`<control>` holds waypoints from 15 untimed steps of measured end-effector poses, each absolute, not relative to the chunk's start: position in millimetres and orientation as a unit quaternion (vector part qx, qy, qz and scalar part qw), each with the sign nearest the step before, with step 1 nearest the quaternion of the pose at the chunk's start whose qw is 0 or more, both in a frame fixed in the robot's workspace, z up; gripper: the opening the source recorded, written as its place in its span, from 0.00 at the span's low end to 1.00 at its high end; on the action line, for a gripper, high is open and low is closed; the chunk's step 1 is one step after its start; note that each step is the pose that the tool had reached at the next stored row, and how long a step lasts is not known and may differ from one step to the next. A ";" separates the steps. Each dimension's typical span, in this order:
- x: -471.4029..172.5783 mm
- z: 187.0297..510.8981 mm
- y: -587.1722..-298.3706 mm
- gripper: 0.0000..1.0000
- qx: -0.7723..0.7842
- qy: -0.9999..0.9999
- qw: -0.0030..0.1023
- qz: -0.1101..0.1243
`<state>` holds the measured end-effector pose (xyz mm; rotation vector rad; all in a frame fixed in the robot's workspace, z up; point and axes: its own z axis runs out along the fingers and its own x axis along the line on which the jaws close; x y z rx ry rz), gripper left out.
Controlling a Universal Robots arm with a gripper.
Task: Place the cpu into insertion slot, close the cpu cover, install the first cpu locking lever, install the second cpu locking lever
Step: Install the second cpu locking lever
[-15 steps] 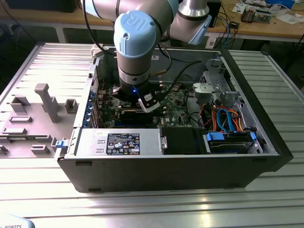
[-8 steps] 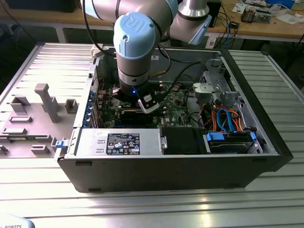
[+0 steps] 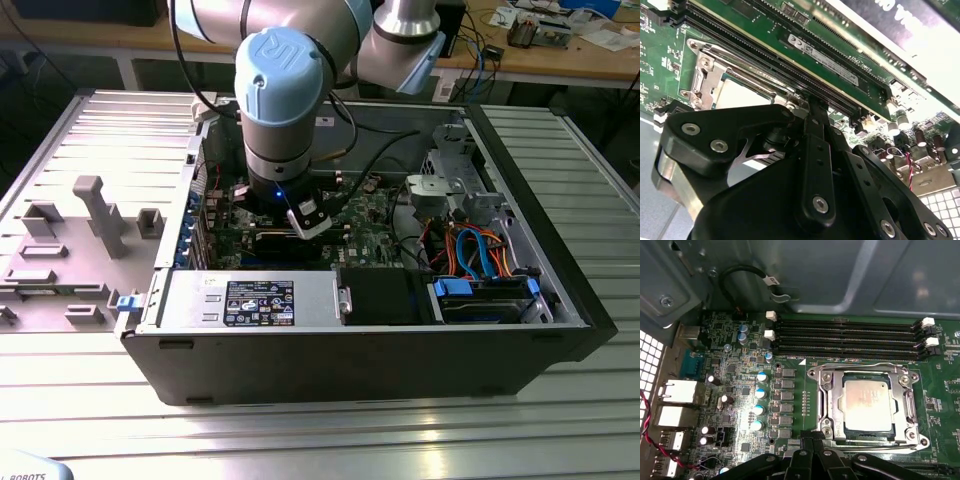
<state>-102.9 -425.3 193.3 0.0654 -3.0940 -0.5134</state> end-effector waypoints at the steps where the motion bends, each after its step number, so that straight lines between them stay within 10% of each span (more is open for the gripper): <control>1: -102.9 193.3 -425.3 0.11 0.021 -0.986 0.002 -0.164; 15: -104.2 217.9 -425.3 0.11 0.021 -0.986 0.002 -0.164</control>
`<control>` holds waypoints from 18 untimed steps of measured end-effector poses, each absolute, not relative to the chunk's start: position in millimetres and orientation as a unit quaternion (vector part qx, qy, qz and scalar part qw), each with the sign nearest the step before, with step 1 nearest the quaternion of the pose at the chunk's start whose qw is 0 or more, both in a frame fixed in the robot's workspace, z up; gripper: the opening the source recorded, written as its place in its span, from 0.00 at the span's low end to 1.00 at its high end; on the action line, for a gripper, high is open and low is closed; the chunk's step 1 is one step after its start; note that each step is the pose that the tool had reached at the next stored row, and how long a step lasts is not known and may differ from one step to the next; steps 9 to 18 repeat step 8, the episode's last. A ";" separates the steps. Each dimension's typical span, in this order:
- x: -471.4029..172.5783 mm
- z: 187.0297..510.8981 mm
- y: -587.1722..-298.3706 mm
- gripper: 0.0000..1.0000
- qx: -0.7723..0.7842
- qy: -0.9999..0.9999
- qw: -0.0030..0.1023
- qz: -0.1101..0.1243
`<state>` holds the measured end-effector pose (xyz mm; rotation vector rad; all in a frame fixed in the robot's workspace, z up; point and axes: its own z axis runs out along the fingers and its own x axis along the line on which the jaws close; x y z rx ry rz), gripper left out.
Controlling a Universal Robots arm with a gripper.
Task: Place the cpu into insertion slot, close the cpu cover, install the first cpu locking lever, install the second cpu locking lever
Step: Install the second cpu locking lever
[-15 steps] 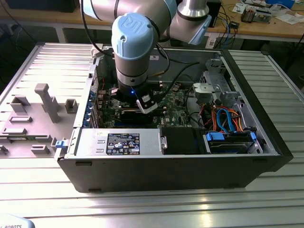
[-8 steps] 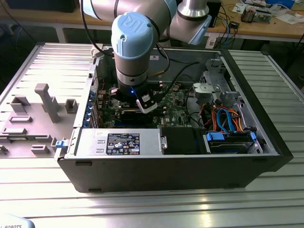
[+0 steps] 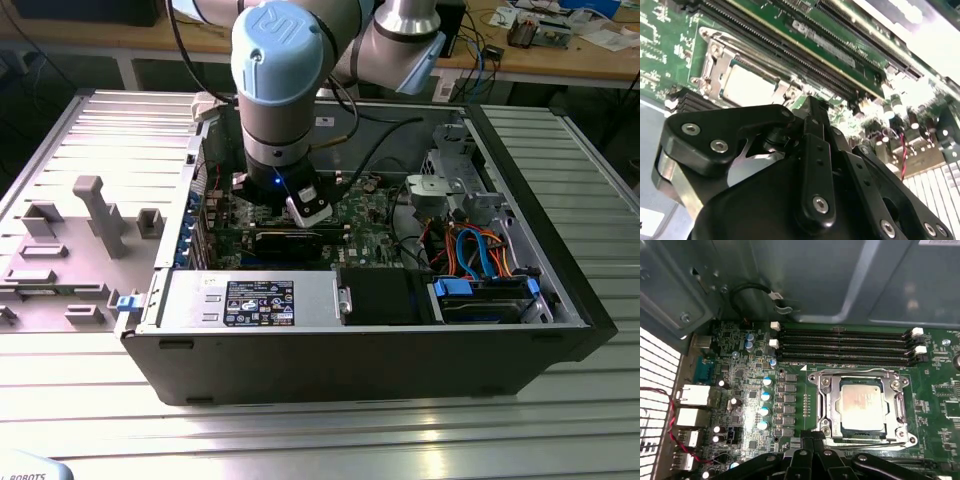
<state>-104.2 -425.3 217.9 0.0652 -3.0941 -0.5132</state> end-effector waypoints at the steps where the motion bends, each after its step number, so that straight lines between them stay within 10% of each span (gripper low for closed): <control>1: -104.4 221.0 -425.3 0.11 0.021 -0.986 0.002 -0.163; 18: -104.6 221.7 -425.3 0.11 0.021 -0.986 0.002 -0.164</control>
